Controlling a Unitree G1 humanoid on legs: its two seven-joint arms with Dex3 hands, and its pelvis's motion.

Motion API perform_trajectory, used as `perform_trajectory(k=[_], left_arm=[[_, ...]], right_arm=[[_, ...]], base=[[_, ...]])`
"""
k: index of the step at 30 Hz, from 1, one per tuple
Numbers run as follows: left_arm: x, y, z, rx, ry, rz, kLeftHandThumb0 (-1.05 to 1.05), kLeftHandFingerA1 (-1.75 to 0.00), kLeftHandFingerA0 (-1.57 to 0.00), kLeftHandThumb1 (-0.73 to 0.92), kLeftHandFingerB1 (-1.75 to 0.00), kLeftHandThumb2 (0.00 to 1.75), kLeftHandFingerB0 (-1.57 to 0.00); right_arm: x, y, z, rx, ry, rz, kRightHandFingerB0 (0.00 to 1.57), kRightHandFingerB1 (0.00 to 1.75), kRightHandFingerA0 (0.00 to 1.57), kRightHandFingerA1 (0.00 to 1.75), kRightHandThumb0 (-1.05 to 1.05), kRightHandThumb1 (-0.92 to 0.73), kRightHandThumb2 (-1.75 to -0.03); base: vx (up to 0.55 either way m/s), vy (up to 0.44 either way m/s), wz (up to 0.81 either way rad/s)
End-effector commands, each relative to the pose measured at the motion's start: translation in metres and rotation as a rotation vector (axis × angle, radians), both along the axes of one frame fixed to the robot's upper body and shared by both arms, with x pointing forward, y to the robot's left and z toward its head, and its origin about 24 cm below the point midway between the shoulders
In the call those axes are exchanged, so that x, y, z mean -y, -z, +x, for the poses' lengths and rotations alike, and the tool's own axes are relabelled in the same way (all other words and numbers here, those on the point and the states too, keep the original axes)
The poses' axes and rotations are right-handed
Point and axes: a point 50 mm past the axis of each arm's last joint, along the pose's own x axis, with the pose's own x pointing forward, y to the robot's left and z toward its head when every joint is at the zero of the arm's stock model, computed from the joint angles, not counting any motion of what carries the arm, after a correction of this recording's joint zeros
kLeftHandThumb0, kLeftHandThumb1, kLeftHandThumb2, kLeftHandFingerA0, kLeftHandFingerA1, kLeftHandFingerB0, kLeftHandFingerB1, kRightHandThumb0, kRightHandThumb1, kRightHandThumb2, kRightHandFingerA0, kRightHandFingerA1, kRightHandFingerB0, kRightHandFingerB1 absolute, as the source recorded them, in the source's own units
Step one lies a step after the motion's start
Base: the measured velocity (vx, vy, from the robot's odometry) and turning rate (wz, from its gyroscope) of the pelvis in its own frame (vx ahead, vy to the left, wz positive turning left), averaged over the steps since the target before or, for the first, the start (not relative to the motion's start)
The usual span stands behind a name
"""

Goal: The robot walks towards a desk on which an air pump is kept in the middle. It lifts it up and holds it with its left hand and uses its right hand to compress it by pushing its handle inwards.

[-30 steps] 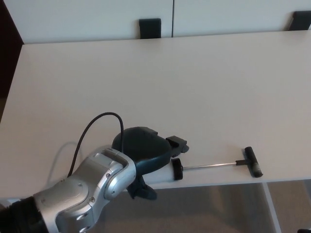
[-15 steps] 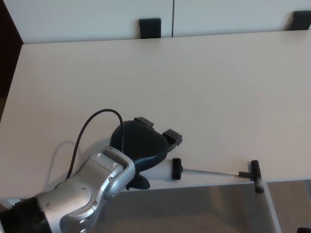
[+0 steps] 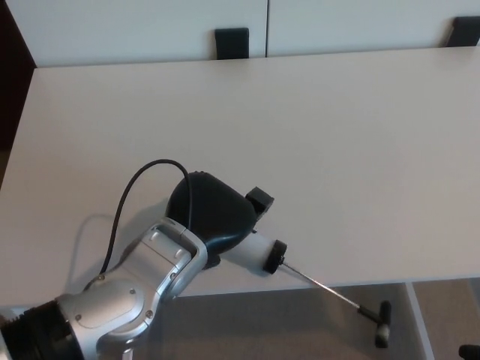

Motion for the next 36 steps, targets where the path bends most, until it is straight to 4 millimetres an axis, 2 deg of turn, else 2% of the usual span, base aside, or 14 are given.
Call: perform_trajectory(k=[1,14,15,20,21,22,23,26,27,29,30,32,33,36], left_arm=[[-0.003,0.005,0.002,0.011,0.018,-0.006,-0.23,-1.44,-0.69,0.64,-0.78,0.61,-0.75],[-0.004,0.007,0.004,0.003,0.053,-0.094,-0.26,-1.36,-0.69,0.67,-0.56,0.61,-0.76],[-0.004,0.008,0.005,-0.009,0.046,-0.135,-0.25,-1.45,-0.67,0.73,-0.76,0.61,-0.74],[-0.005,0.010,0.005,-0.022,0.048,-0.171,-0.24,-1.51,-0.63,0.73,-0.72,0.62,-0.75],[-0.006,0.011,0.005,-0.018,0.057,-0.187,-0.28,-1.57,-0.60,0.77,-0.95,0.62,-0.64],[-0.007,0.011,0.004,-0.017,0.060,-0.191,-0.28,-1.57,-0.60,0.77,-0.95,0.62,-0.64],[-0.007,0.010,0.006,-0.018,0.057,-0.211,-0.29,-1.53,-0.67,0.76,-0.71,0.64,-0.76],[-0.007,0.008,0.008,-0.020,0.054,-0.235,-0.29,-1.53,-0.67,0.76,-0.71,0.64,-0.76],[-0.008,0.007,0.009,-0.055,0.021,-0.301,-0.19,-1.58,-0.62,0.80,-0.85,0.60,-0.69],[-0.008,0.007,0.010,-0.100,-0.017,-0.379,-0.19,-1.58,-0.62,0.80,-0.85,0.60,-0.69],[-0.011,0.003,0.014,-0.183,-0.083,-0.459,-0.06,-1.57,-0.56,0.80,-1.40,0.61,-0.51],[-0.014,-0.002,0.019,-0.283,-0.144,-0.544,-0.06,-1.57,-0.56,0.80,-1.40,0.61,-0.51],[-0.018,-0.009,0.023,-0.335,-0.186,-0.614,-0.07,-1.54,-0.73,0.80,-1.35,0.67,-0.55],[-0.025,-0.023,0.030,-0.409,-0.237,-0.734,-0.07,-1.54,-0.73,0.83,-1.34,0.68,-0.57]], right_arm=[[0.004,-0.003,0.002,-0.003,-0.015,-0.014,0.74,0.49,0.90,0.57,-0.36,-0.65,-0.60],[0.005,-0.005,0.009,0.008,-0.021,-0.030,0.74,0.49,0.92,0.57,-0.36,-0.65,-0.60],[0.005,-0.007,0.010,0.014,-0.017,-0.026,0.75,0.49,0.92,0.58,-0.37,-0.64,-0.60],[0.005,-0.008,0.012,0.021,-0.019,-0.025,0.75,0.49,0.92,0.58,-0.37,-0.64,-0.60],[0.005,-0.008,0.012,0.022,-0.017,-0.022,0.75,0.49,0.91,0.57,-0.37,-0.64,-0.60],[0.005,-0.008,0.012,0.022,-0.016,-0.022,0.75,0.49,0.91,0.57,-0.37,-0.64,-0.60],[0.005,-0.009,0.013,0.027,-0.015,-0.021,0.76,0.49,0.92,0.57,-0.38,-0.65,-0.60],[0.004,-0.010,0.016,0.033,-0.015,-0.020,0.76,0.49,0.92,0.57,-0.38,-0.65,-0.60],[0.004,-0.010,0.016,0.036,-0.015,-0.020,0.76,0.49,0.91,0.59,-0.39,-0.64,-0.60],[0.005,-0.011,0.016,0.038,-0.016,-0.020,0.76,0.49,0.91,0.59,-0.39,-0.64,-0.60],[0.004,-0.013,0.014,0.045,-0.016,-0.017,0.74,0.48,0.88,0.56,-0.39,-0.66,-0.61],[0.004,-0.017,0.010,0.054,-0.016,-0.013,0.74,0.48,0.88,0.56,-0.39,-0.66,-0.61],[0.003,-0.023,0.004,0.071,0.006,0.012,0.70,0.49,0.86,0.57,-0.37,-0.66,-0.60],[0.002,-0.039,-0.011,0.127,0.063,0.050,0.77,0.50,0.91,0.56,-0.39,-0.62,-0.60]], base=[[0.00,0.000,0.00],[0.00,0.000,0.00],[0.00,0.000,0.00],[0.00,0.000,0.00],[0.00,0.000,0.00],[0.00,0.000,0.00],[0.00,0.000,0.00],[0.00,0.000,0.00],[0.00,0.000,0.00],[0.00,0.000,0.00],[0.00,0.000,0.00],[0.00,0.000,0.00],[0.00,0.000,0.00],[0.00,0.000,0.00]])
